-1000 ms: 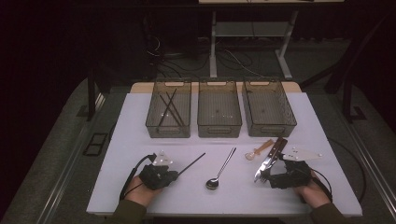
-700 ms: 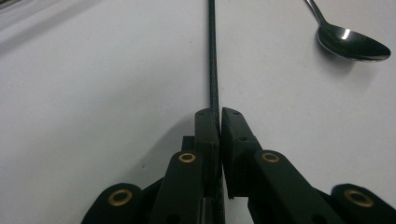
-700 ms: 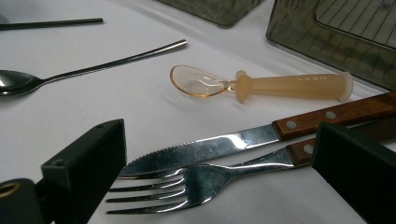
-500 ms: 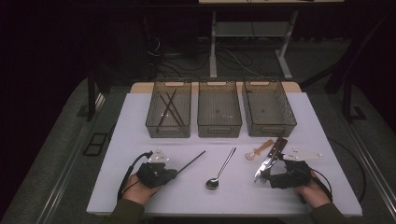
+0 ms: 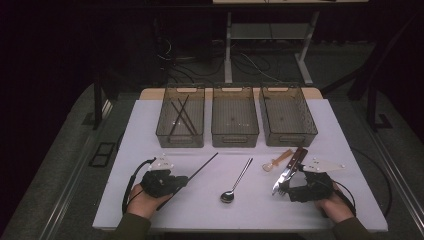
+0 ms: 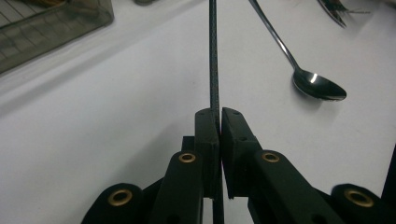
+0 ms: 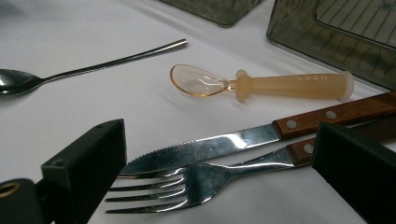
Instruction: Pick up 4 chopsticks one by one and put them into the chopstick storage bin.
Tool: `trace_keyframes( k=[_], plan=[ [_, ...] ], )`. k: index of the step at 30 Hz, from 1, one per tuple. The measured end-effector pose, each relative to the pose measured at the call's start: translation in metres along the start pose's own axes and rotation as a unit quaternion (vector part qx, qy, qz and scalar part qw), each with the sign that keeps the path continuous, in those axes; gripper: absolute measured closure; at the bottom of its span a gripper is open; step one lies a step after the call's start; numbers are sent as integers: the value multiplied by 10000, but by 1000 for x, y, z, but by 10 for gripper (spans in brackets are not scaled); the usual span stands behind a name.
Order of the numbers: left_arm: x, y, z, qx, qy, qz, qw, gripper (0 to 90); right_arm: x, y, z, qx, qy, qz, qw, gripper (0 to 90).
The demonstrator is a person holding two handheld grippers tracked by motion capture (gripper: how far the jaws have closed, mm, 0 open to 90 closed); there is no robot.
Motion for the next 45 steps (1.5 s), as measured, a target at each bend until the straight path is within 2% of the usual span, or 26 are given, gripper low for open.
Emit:
trace_keyframes(
  k=[4,17,22,28,33,45],
  plan=[
    [2,-5,3,-4,-52,-106,9999,854,0,0,0,8,-8,-4,10000,32],
    [15,-17,7,44,-18,-441,9990,854,0,1,0,16,-29,0,10000,32],
    [25,-20,12,-24,-25,-657,9978,854,0,2,-1,15,-16,6,10000,32],
    [38,-17,19,73,21,-784,9969,855,0,1,-1,13,-15,6,10000,32],
    [51,-20,28,28,-99,-1021,9947,854,0,2,-1,5,-2,15,10000,32],
    [91,-21,48,294,-117,-1368,9901,855,0,1,-1,5,27,-3,10000,32]
  ],
)
Point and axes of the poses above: each handheld gripper's, and its own axes: y roughly forward along the jaws, x roughly out of its top, z roughly to its left, the point moved 2 cm from there along y, roughly forward along the jaws, and after that the axes turned 6 degrees about -y, right-handed, at the moved point
